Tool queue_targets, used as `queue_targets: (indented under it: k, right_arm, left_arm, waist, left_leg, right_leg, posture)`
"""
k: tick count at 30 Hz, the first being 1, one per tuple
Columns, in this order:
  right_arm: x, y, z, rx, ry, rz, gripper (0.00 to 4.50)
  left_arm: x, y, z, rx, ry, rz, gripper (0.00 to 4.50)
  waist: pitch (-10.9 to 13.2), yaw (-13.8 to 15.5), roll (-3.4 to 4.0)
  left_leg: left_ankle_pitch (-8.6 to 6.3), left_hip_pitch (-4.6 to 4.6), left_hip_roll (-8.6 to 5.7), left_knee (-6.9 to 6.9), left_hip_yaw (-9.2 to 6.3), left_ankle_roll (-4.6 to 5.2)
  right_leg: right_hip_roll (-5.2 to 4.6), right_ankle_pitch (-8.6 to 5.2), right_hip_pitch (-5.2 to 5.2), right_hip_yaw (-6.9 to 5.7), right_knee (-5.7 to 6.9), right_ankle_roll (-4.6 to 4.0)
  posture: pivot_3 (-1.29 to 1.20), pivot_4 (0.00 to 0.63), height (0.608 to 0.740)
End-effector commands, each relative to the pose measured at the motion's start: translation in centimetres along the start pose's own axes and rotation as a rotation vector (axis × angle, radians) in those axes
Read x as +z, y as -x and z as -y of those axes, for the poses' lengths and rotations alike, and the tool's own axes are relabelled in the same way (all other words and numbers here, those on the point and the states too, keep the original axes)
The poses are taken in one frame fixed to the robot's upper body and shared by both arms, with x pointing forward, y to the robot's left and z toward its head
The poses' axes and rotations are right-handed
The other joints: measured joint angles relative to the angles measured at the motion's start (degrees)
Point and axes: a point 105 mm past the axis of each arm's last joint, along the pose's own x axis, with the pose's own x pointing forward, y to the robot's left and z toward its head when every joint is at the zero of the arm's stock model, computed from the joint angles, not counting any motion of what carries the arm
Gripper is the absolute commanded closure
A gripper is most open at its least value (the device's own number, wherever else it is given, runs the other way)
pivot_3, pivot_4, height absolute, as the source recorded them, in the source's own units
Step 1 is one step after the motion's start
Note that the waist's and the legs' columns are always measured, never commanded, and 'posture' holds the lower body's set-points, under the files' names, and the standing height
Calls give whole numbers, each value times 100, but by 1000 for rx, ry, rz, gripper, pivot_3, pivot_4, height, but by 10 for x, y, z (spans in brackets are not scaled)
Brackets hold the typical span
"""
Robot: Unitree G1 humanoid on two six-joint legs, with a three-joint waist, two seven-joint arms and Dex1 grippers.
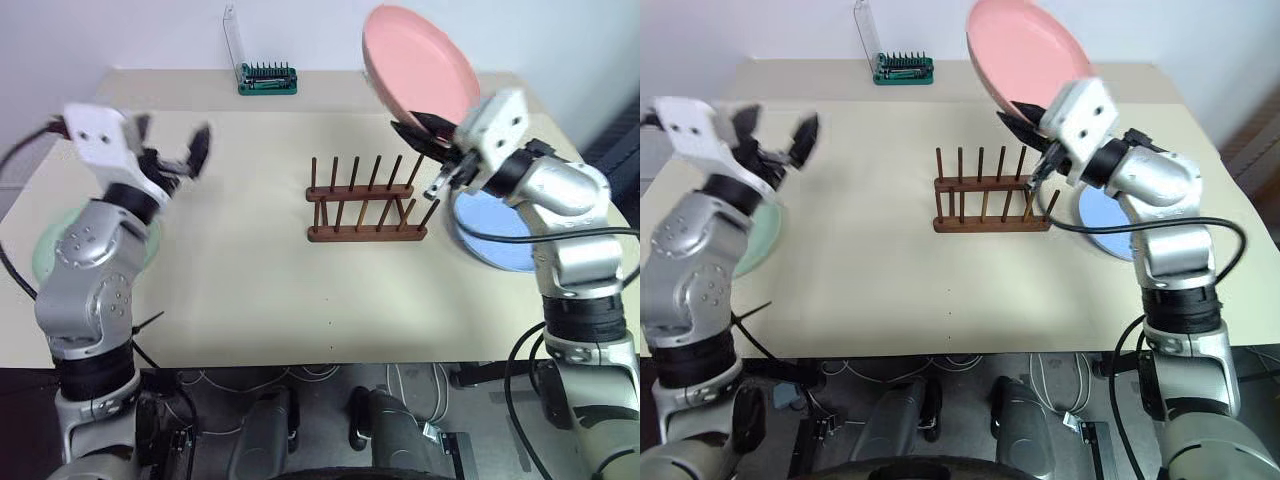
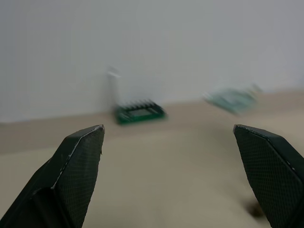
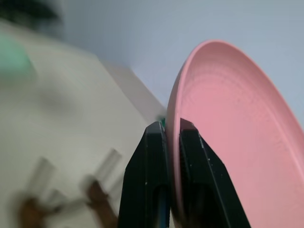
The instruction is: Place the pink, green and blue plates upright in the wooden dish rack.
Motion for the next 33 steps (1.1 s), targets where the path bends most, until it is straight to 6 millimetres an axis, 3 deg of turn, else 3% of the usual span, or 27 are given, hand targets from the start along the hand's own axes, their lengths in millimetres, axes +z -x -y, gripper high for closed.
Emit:
queue_targets:
  k: [1,6,10,16,33]
  right_arm:
    - [26,10,0,-6,-205,113,4500]
    - [24,15,6,-72,-468,157,4500]
    - [19,16,8,-112,-626,175,4500]
    - [9,18,28,-258,-787,218,4500]
    - [-15,23,40,-376,-945,199,4500]
  left_arm:
    - [-2,9,38,-216,-62,9,39]
    - [-39,28,77,-444,-34,-113,39]
    - [-59,36,88,-501,-7,-176,39]
    - [-64,36,95,-522,22,-171,39]
    - [-69,38,104,-530,58,-159,39]
  waist:
    - [0,1,2]
    - [-2,0,13]
    - [1,3,22]
    - [0,9,26]
    - [-1,4,39]
  left_leg:
    - [0,0,1,0,0,-1]
    - [-10,-2,5,-3,6,-16]
    - [-9,-9,6,-7,14,-15]
    - [-2,-14,6,-7,23,-2]
    - [-1,-14,8,-7,30,4]
  right_leg:
    - [0,0,-1,0,0,-1]
    - [-1,3,-10,3,-4,-15]
    - [-1,4,-23,9,-4,-16]
    - [-1,6,-29,14,-3,-16]
    - [2,-4,-33,19,-2,1]
  posture:
    - [0,150,740]
    - [0,150,740]
    - [0,150,740]
    - [0,150,740]
    - [0,150,740]
